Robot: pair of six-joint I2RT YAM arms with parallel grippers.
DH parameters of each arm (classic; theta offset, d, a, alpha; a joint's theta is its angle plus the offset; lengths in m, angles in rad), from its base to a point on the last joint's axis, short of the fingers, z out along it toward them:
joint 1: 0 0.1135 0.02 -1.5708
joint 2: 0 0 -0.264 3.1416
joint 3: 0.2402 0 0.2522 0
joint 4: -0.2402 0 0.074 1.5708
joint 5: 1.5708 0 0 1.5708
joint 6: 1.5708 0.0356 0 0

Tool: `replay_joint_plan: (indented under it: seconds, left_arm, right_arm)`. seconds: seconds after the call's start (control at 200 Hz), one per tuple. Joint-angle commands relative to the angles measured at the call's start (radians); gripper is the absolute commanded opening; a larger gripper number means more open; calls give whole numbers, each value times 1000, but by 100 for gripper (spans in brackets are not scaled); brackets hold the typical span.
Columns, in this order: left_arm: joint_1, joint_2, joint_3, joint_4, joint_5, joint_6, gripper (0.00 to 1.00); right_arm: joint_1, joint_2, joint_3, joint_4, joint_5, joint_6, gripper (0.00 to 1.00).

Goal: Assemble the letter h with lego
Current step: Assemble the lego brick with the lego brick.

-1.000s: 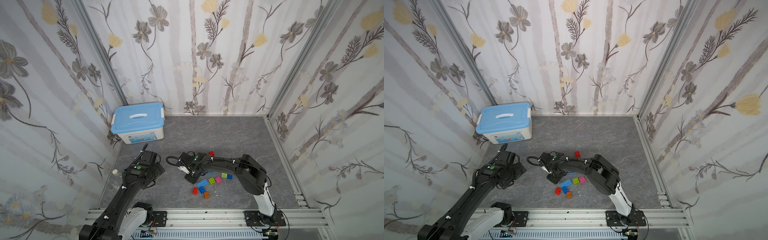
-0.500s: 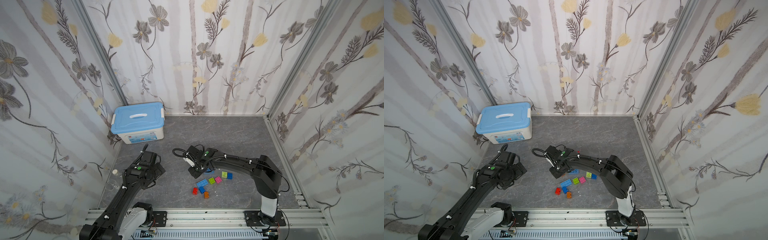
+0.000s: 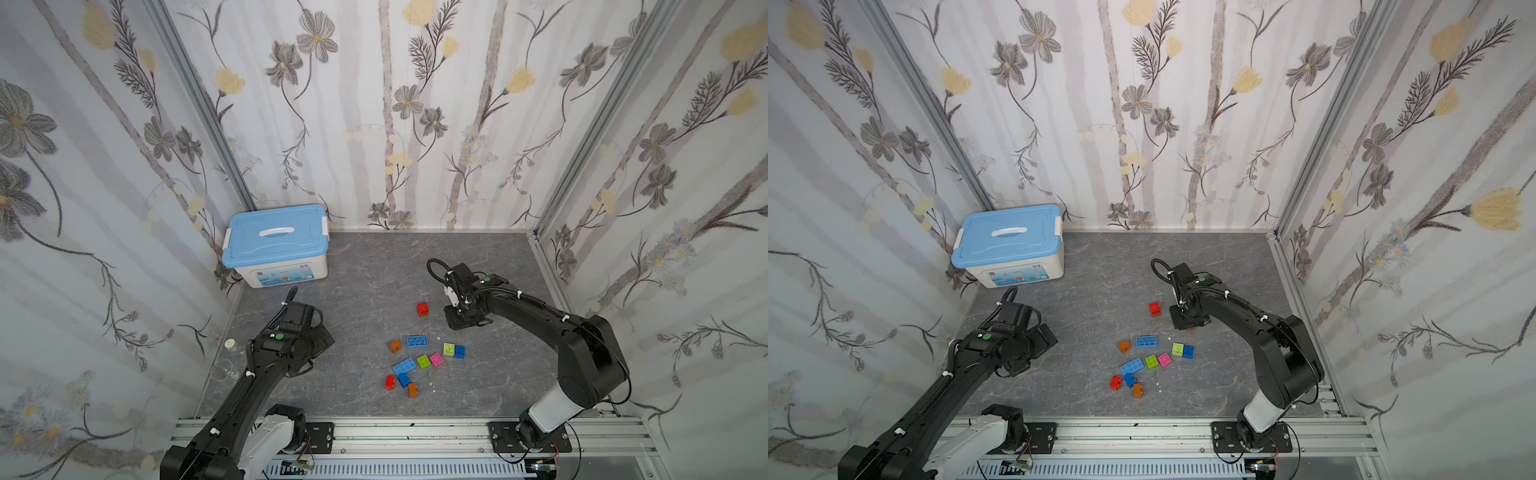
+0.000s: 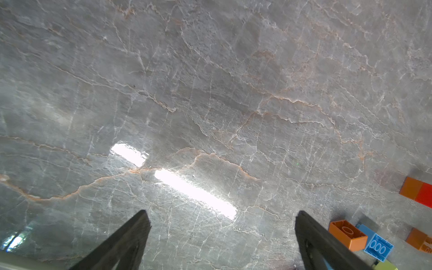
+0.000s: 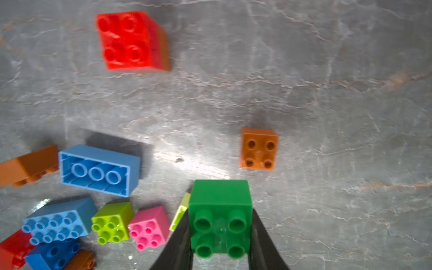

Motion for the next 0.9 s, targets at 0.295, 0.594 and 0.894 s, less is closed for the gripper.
replay_joint_plan:
  seconds: [0.295, 0.594, 0.894]
  left_arm:
    - [0, -6, -5, 8, 16, 3, 100]
    - [1, -10, -8, 9, 22, 1, 100]
    - [0, -13, -10, 15, 32, 2, 100]
  right_arm:
    - [-79, 112, 35, 9, 7, -22, 30]
    - [-80, 172, 37, 29, -35, -25, 30]
    - [-79, 190, 33, 11, -57, -34, 30]
